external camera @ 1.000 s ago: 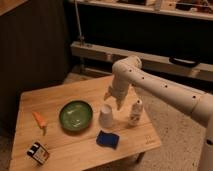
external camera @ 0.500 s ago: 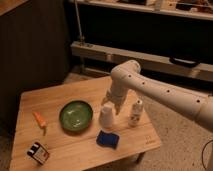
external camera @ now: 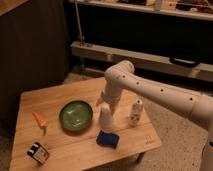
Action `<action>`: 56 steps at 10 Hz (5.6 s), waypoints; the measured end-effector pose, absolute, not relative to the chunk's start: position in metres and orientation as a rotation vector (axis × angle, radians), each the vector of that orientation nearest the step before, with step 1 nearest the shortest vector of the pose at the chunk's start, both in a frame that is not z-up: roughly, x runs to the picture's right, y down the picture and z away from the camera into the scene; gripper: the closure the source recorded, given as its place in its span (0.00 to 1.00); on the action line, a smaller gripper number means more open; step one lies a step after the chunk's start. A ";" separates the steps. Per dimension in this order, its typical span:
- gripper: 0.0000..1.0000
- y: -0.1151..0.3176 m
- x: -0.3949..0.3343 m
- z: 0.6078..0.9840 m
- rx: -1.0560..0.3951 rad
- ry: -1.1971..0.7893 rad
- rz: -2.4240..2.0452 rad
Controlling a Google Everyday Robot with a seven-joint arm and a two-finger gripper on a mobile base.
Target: Place the ceramic cup over the eraser
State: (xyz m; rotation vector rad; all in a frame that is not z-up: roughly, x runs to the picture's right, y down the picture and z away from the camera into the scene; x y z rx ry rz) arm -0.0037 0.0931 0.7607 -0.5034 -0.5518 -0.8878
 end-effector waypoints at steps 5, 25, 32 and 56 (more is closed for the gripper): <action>0.40 0.098 -0.004 0.778 -0.543 -0.527 -0.872; 1.00 0.076 0.036 0.755 -0.537 -0.629 -0.837; 1.00 0.035 0.055 0.688 -0.427 -0.679 -0.843; 1.00 0.052 -0.269 0.433 -0.122 -0.755 -1.658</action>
